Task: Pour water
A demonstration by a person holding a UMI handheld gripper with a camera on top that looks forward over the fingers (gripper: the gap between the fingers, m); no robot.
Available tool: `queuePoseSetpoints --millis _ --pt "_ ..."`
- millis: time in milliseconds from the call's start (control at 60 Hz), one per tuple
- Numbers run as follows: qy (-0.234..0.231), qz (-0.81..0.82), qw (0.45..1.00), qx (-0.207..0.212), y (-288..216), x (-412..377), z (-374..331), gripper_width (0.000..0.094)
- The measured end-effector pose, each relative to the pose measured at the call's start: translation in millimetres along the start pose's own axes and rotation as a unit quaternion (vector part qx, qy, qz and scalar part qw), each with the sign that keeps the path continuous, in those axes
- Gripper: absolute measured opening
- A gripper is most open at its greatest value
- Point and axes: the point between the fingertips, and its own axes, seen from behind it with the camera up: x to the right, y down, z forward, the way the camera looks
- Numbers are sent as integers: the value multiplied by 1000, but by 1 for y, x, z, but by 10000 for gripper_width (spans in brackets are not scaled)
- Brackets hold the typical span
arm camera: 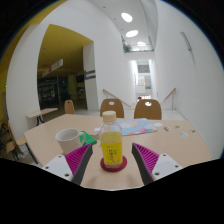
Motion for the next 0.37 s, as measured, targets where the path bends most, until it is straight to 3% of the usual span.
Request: queuePoseSetpoints --millis 167,367 --pt "-13 31 999 -13 28 7 -117 855" --pt "12 37 999 -22 54 46 -179 858"
